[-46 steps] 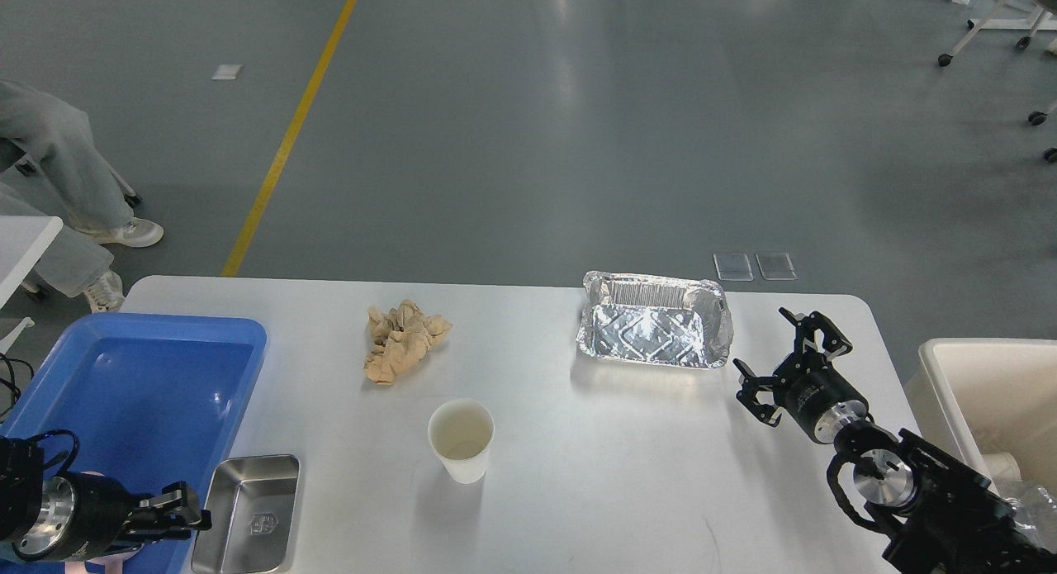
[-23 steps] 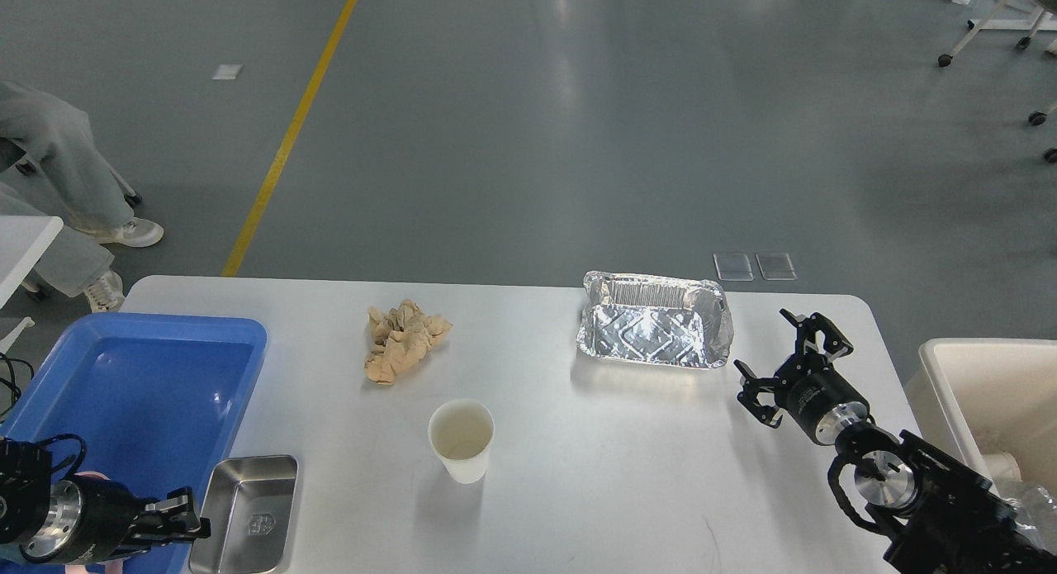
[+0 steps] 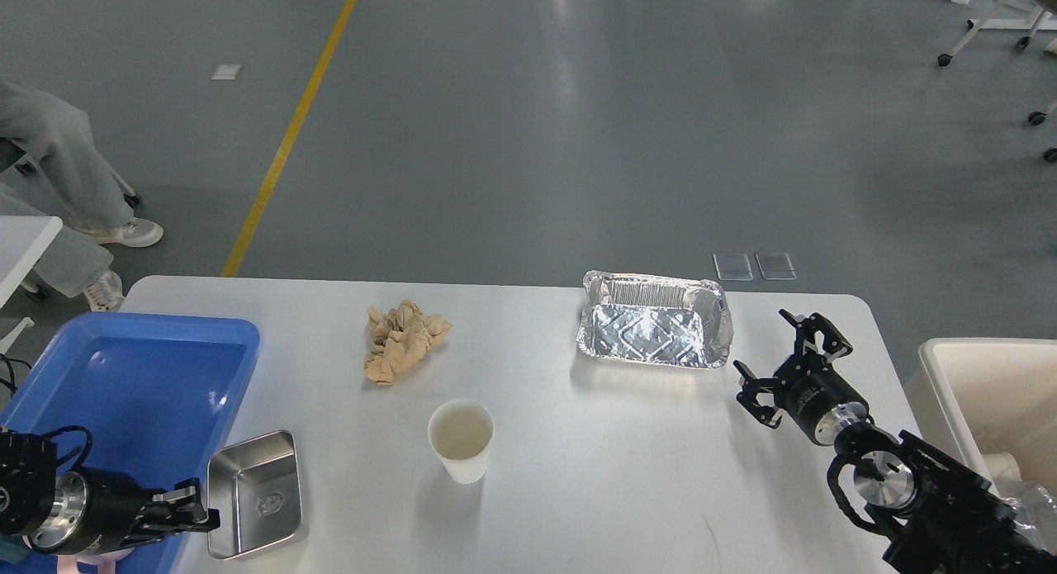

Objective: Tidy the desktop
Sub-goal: 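Grasp the edge of the small steel tray with the left gripper, then lift the steel tray up toward the blue tray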

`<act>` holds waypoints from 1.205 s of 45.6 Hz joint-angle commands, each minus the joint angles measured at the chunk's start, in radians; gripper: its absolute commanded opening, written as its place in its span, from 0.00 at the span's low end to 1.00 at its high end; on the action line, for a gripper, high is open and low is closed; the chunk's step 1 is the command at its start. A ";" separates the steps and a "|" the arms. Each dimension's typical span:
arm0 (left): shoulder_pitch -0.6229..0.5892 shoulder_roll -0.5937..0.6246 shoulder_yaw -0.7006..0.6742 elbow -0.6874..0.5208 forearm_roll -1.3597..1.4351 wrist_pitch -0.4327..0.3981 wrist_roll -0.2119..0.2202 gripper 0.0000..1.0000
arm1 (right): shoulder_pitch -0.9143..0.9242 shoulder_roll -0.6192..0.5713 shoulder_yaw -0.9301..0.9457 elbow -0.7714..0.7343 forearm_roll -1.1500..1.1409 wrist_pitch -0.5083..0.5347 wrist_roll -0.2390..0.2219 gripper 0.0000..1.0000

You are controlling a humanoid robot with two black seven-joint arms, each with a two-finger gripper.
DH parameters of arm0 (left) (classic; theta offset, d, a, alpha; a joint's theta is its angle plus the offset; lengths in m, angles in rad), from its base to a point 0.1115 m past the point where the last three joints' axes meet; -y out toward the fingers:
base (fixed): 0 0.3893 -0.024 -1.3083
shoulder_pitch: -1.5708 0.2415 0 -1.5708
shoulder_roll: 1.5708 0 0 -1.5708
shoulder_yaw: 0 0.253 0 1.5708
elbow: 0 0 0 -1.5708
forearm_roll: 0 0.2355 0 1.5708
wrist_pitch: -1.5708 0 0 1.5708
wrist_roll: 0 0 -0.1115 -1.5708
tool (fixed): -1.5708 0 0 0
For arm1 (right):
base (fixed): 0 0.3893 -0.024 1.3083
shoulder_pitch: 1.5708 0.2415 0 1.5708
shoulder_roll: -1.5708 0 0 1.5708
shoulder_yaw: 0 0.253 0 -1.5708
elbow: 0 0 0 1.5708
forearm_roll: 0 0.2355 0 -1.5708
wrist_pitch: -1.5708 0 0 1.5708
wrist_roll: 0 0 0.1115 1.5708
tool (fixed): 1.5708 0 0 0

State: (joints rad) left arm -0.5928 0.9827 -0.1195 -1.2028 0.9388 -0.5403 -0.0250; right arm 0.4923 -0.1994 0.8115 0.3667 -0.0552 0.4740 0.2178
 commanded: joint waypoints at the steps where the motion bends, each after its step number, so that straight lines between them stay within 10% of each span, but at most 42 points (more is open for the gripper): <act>1: -0.015 0.011 -0.015 -0.006 -0.002 -0.027 -0.004 0.00 | 0.000 0.000 0.000 0.003 0.000 0.000 0.000 1.00; 21: -0.197 0.091 -0.259 -0.008 -0.015 -0.420 -0.021 0.00 | 0.008 -0.002 0.002 0.009 0.000 0.000 0.000 1.00; 55: -0.248 0.306 -0.408 0.130 -0.164 -0.420 -0.018 0.00 | 0.020 0.009 0.002 0.012 0.000 0.000 0.000 1.00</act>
State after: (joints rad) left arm -0.8508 1.2922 -0.5393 -1.1620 0.8145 -0.9600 -0.0525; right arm 0.5122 -0.1914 0.8129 0.3780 -0.0552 0.4740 0.2178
